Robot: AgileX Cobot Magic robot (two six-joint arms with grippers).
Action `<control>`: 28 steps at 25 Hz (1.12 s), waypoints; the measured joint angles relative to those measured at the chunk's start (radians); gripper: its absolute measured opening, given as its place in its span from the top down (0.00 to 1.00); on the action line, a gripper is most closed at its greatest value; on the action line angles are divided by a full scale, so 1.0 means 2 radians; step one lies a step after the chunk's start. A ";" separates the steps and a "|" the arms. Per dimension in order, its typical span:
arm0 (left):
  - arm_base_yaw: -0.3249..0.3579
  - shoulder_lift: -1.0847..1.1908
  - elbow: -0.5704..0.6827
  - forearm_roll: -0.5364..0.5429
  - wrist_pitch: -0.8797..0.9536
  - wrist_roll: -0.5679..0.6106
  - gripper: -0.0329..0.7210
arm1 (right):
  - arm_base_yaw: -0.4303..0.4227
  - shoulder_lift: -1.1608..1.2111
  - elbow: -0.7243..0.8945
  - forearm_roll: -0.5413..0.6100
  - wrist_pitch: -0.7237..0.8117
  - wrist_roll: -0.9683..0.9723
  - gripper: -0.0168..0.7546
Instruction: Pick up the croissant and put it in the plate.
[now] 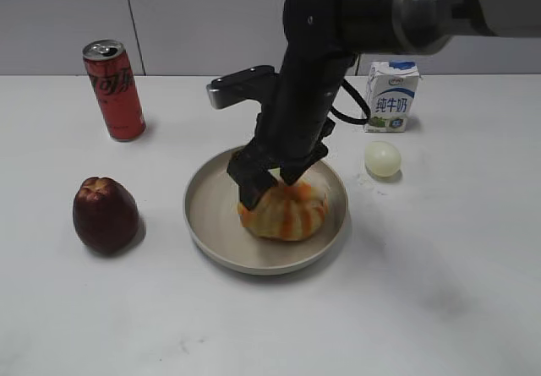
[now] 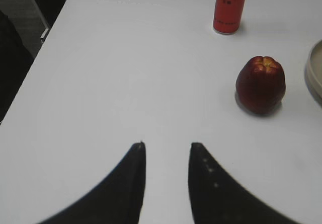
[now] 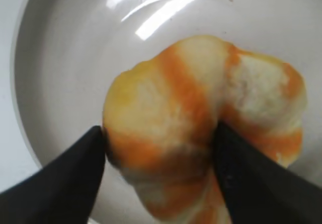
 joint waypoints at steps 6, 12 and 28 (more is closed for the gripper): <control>0.000 0.000 0.000 0.000 0.000 0.000 0.65 | -0.001 0.000 -0.071 -0.003 0.066 -0.001 0.20; 0.000 0.000 0.000 0.000 0.000 0.000 0.65 | -0.026 0.000 -0.173 -0.082 0.138 0.029 0.21; 0.000 0.000 0.000 0.000 0.000 0.000 0.65 | -0.245 -0.053 -0.119 -0.084 0.144 0.055 0.21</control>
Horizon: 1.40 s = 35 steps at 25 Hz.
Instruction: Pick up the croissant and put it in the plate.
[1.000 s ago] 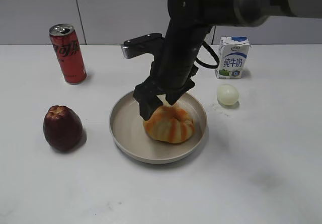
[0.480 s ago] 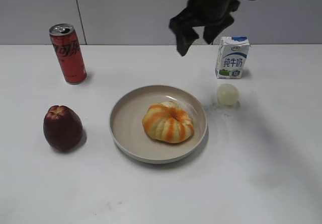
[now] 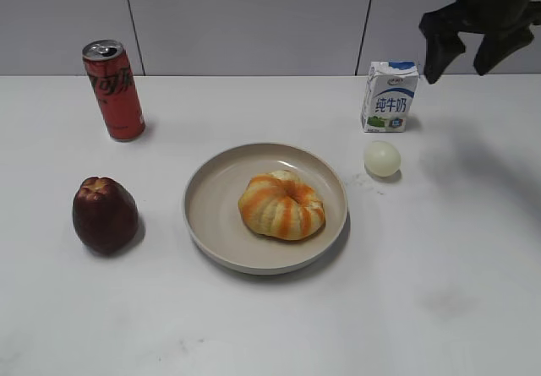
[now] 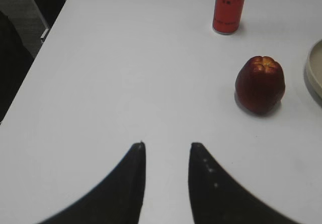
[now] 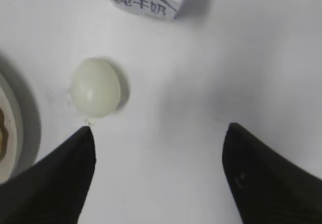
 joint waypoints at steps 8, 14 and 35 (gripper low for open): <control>0.000 0.000 0.000 0.000 0.000 0.000 0.65 | -0.009 -0.136 0.159 0.012 0.001 0.000 0.21; 0.000 0.000 0.000 0.000 0.000 0.000 0.65 | -0.009 -0.279 0.316 0.014 0.000 -0.005 0.21; 0.000 0.000 0.000 0.000 0.000 0.000 0.65 | -0.009 -0.663 0.664 0.010 -0.107 -0.013 0.21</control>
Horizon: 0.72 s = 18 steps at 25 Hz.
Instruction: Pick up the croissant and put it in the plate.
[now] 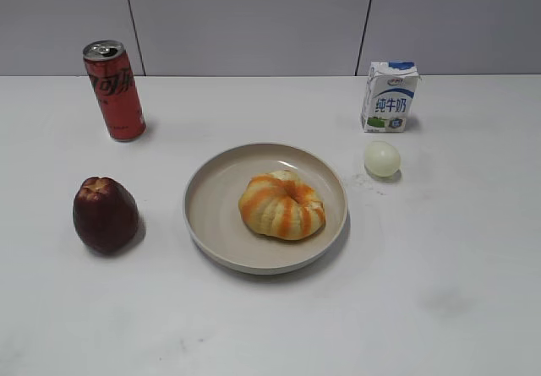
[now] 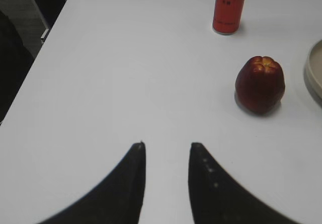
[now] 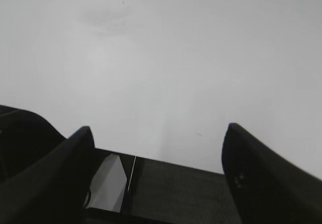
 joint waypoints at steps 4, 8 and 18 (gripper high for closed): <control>0.000 0.000 0.000 0.000 0.000 0.000 0.65 | 0.000 -0.062 0.001 0.000 0.001 0.000 0.21; 0.000 0.000 0.000 0.000 0.000 0.000 0.65 | 0.000 -0.126 0.011 0.000 0.012 0.003 0.21; 0.000 0.000 0.000 0.000 0.000 0.000 0.65 | 0.000 -0.281 0.014 0.000 0.017 0.006 0.21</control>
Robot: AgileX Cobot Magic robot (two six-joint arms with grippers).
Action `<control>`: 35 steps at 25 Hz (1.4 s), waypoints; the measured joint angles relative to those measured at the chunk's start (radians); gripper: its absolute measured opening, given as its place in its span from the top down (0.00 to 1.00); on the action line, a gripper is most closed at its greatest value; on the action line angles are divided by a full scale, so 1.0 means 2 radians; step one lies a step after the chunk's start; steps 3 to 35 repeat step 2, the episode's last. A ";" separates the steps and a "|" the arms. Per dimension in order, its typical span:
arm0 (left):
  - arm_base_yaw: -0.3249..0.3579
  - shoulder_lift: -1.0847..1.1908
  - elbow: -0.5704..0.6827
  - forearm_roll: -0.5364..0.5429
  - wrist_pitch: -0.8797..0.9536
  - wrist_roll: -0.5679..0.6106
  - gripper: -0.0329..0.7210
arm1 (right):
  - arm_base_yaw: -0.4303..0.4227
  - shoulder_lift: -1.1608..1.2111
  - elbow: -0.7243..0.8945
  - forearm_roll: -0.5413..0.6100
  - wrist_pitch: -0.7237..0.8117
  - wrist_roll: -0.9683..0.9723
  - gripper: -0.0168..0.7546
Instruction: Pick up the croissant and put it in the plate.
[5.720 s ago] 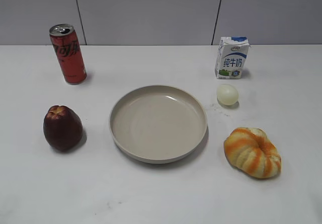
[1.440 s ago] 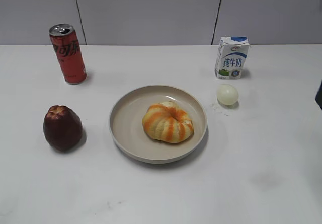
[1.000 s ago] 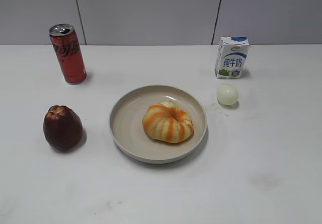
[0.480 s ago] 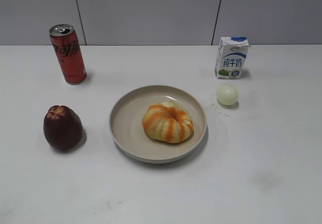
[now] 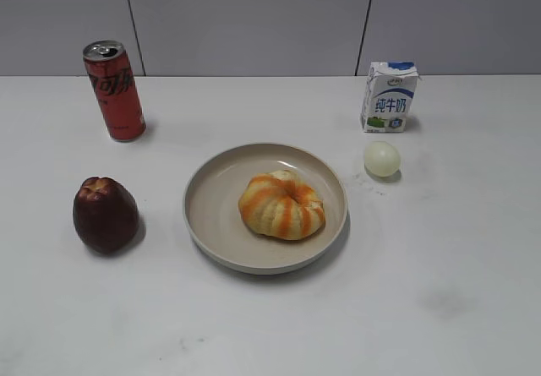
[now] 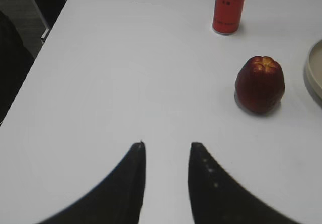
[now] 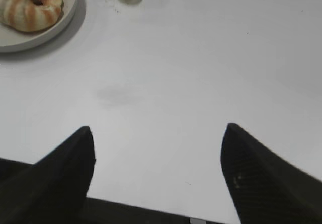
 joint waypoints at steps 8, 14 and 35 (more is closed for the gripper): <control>0.000 0.000 0.000 0.000 0.000 0.000 0.65 | 0.000 -0.029 0.000 0.000 0.000 0.000 0.21; 0.000 0.000 0.000 0.000 0.000 0.000 0.65 | 0.000 -0.029 0.000 0.000 0.000 0.000 0.21; 0.000 0.000 0.000 0.000 0.000 0.000 0.65 | 0.000 -0.029 0.000 0.000 0.000 0.000 0.21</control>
